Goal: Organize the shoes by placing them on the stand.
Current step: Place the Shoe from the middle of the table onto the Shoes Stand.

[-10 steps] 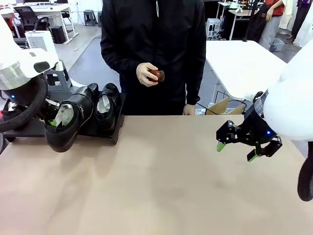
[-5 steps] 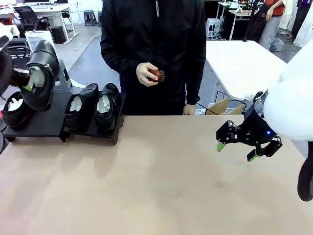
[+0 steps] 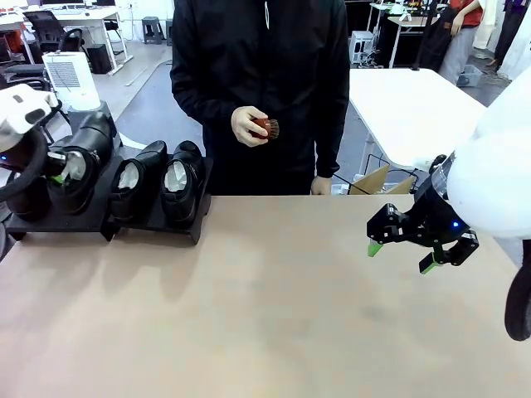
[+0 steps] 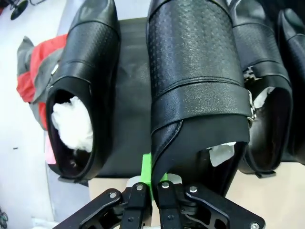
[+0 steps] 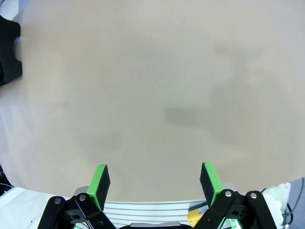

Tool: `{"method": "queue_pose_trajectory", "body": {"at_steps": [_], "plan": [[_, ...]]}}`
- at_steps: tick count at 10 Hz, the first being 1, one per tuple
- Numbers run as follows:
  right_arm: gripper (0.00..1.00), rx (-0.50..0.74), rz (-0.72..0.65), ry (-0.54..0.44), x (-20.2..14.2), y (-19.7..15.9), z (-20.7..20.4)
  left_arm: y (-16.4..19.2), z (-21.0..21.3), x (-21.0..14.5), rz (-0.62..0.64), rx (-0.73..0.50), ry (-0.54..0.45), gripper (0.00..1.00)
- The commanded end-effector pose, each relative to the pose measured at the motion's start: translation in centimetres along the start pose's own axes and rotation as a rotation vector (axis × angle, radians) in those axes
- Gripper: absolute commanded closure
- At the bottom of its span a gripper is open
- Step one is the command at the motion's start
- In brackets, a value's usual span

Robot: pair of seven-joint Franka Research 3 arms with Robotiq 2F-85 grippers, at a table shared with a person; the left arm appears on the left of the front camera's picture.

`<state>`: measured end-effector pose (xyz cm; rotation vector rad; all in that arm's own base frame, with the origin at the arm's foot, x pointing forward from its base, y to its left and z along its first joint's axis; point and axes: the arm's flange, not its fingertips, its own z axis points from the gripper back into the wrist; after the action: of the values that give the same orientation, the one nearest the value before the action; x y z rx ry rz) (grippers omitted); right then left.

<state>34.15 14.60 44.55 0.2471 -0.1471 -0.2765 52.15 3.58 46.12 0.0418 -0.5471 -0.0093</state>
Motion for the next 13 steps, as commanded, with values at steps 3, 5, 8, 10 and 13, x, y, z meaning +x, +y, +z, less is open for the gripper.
{"method": "queue_pose_trajectory", "body": {"at_steps": [3, 5, 8, 10, 13], "plan": [[0.00, 0.008, 0.000, 0.000, 0.0, 0.1, 0.0, 0.0, -1.7, 0.7, 0.015, 0.017, -0.023, 1.00], [0.00, 0.008, 0.000, 0.000, 0.0, 0.1, 0.0, 0.0, -2.8, 0.5, 0.033, 0.021, -0.011, 1.00], [0.00, 0.008, 0.000, 0.000, 0.0, 0.1, 0.0, 0.1, -4.3, 0.1, 0.062, 0.034, -0.013, 1.00], [0.00, 0.008, 0.000, 0.000, 0.0, 0.1, 0.0, 0.0, -4.6, -0.2, 0.078, 0.029, 0.003, 0.95], [0.00, 0.008, 0.000, 0.000, 0.0, 0.1, 0.0, 0.2, -3.7, 0.3, 0.079, 0.090, -0.031, 0.37]]}}
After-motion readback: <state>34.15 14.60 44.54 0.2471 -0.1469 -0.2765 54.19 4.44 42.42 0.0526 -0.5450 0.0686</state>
